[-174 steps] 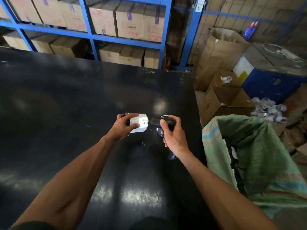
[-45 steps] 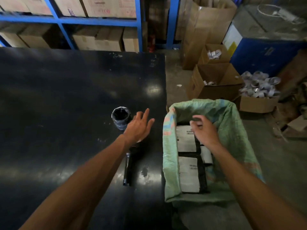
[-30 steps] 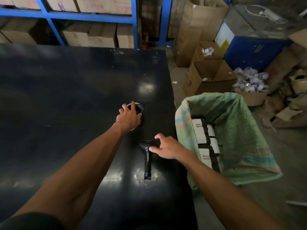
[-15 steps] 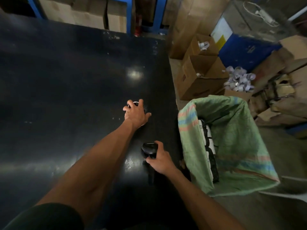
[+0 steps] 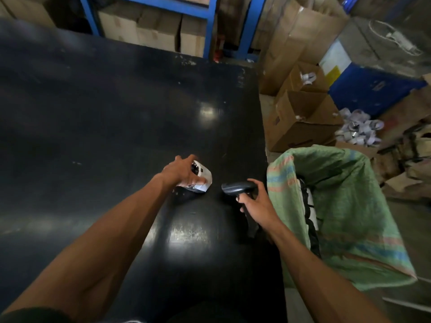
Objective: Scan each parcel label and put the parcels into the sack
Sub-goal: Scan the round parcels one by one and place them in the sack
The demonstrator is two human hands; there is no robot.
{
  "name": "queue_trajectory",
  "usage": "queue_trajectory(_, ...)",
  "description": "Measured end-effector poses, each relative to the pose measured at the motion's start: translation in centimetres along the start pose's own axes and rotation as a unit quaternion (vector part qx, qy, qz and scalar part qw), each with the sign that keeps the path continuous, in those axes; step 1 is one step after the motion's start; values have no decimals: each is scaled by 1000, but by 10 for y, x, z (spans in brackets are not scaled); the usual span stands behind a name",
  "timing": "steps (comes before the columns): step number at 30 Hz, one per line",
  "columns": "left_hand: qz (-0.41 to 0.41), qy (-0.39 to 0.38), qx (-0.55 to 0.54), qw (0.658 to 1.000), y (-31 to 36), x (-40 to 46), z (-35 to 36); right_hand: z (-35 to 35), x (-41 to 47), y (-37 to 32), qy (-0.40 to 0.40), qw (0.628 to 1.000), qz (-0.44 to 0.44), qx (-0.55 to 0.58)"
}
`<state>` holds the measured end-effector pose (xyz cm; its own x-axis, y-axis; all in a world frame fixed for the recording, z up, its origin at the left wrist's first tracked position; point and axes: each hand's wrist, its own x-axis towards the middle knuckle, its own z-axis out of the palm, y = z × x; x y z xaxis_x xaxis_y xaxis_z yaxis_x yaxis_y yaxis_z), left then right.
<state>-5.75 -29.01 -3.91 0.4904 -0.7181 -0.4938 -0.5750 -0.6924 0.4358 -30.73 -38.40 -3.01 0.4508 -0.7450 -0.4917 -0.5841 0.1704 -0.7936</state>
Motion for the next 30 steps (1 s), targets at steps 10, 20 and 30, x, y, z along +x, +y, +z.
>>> queue_trajectory(10, 92, 11, -102, 990, -30, -37, -2, -3, -32, -22, -47, 995, -84, 25)
queue_trajectory(20, 161, 113, -73, 978, -44, -69, -2, 3, -57, -36, -40, 983, -172, -47)
queue_trajectory(30, 183, 233, -84, 951, -41, -84, 9, 17, -66, -64, -4, 986, -167, 3)
